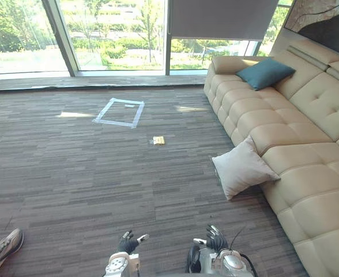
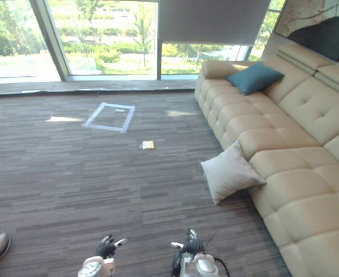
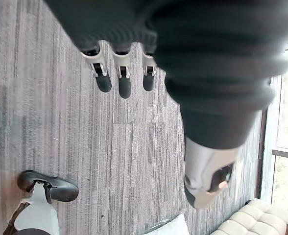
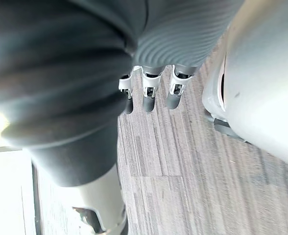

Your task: Pick up cushions and gather them together orderly.

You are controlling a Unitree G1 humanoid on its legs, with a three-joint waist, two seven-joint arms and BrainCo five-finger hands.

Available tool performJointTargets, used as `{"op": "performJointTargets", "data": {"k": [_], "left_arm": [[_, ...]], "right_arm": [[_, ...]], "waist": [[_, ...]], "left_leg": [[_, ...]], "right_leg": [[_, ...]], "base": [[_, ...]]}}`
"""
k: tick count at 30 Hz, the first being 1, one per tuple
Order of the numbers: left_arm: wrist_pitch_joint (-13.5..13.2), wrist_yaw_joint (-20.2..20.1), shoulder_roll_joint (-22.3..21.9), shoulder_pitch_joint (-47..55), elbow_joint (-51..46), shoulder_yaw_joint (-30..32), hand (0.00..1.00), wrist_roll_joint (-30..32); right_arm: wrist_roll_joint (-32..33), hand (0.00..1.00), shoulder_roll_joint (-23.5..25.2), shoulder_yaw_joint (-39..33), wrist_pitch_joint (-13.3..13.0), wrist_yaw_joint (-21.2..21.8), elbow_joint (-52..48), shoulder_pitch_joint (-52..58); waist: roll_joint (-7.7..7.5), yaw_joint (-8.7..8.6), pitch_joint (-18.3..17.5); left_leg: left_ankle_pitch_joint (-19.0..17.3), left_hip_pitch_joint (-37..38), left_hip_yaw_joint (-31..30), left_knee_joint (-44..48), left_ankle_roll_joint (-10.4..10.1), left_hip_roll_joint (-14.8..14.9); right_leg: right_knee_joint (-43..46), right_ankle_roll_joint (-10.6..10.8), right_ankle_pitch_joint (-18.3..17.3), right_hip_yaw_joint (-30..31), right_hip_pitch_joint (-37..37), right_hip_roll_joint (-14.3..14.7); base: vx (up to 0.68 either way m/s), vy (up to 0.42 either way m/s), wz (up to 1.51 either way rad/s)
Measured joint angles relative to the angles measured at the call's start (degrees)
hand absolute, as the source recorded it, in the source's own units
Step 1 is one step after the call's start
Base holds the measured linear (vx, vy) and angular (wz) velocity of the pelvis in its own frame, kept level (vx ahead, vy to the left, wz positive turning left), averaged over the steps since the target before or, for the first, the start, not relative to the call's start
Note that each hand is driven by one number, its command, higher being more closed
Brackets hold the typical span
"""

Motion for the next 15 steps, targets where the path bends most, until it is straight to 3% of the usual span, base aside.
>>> {"op": "performJointTargets", "data": {"k": [1,2,4,5,6,9,12,13,14,15], "left_arm": [[0.0,0.0,-0.4,0.2,0.0,0.0,0.0,0.4],[-0.1,-0.2,-0.9,0.2,-0.2,1.1,0.0,0.4],[-0.1,-0.9,-2.0,0.1,-0.4,3.6,0.0,0.3],[-0.2,-1.0,-2.0,0.3,-0.5,4.2,0.0,0.3],[-0.2,-1.0,-1.8,0.2,-0.7,4.4,0.0,0.3],[-0.6,-1.0,-1.0,0.6,-2.9,4.4,0.0,0.2],[-0.8,-0.9,-0.9,0.8,-3.7,4.5,0.0,0.2],[-0.8,-0.9,-0.9,0.8,-3.7,4.5,0.0,0.2],[-0.9,-0.9,-0.9,0.9,-3.7,4.5,0.0,0.2],[-1.0,-0.8,-0.9,1.2,-3.7,4.4,0.0,0.2]], "right_arm": [[0.0,0.0,-0.2,0.0,0.2,0.0,0.5,-0.2],[0.0,0.0,-0.6,0.0,0.3,0.0,0.4,-0.3],[0.0,0.0,-0.8,0.4,0.4,0.1,0.4,-0.6],[0.2,0.0,-0.8,0.3,0.7,-0.1,0.9,-0.6],[0.2,0.0,-0.7,0.4,0.7,-0.1,1.4,-0.7],[0.2,0.0,-0.2,0.4,0.9,-0.3,1.8,-0.4],[0.3,0.0,-0.2,0.5,0.8,-0.6,1.6,-0.5],[0.3,0.0,-0.3,0.6,0.9,-0.7,1.6,-0.2],[0.3,0.0,-0.5,1.1,0.9,-0.7,1.8,0.2],[0.2,0.0,-0.5,2.1,1.0,-0.9,2.0,0.6]], "waist": [[0.79,0.02,0.0],[1.72,0.0,0.3],[3.62,0.52,0.5],[4.52,1.19,0.9],[4.33,1.26,1.1],[2.4,1.97,1.6],[2.3,2.25,1.5],[2.31,2.34,1.4],[2.32,2.46,1.2],[2.16,3.04,0.1]], "left_leg": [[0.1,-2.0,-1.1,6.7,-0.1,1.5],[1.6,-6.3,-2.8,17.7,-2.0,3.3],[11.3,-16.9,-7.1,42.1,-7.4,6.6],[10.9,-21.7,-7.1,50.8,-6.6,8.1],[10.5,-23.5,-6.8,52.3,-5.9,8.1],[6.9,-30.8,-2.7,46.5,-2.6,8.7],[6.7,-34.1,-3.4,25.1,-1.6,7.8],[8.1,-34.2,-6.1,16.5,-1.3,6.6],[11.7,-34.1,-8.4,11.3,-2.3,5.8],[16.1,-33.3,-8.7,11.2,-3.3,4.5]], "right_leg": [[0.8,0.1,-1.8,-0.3,1.0,0.8],[1.1,0.0,-3.7,-0.7,2.7,1.9],[-1.0,-0.8,-6.1,0.5,7.4,4.8],[-3.7,-1.2,-7.0,3.0,12.0,6.9],[-5.1,-1.2,-7.4,3.8,14.2,7.1],[-11.7,-0.3,-8.1,9.4,23.1,6.8],[-14.1,2.6,-10.6,14.8,27.4,6.0],[-13.7,3.5,-12.6,16.9,28.2,5.4],[-13.3,4.7,-14.2,18.8,28.7,4.8],[-12.6,6.3,-15.2,21.2,28.6,4.0]], "base": [[0.63,-0.234,0.01],[0.61,-0.253,-0.13],[0.76,-0.175,-0.61],[0.62,-0.028,-0.92],[0.57,0.007,-0.96],[0.49,0.05,-0.88],[0.46,0.191,-0.96],[0.5,0.325,-0.92],[0.51,0.368,-1.03],[0.54,0.4,-0.95]]}}
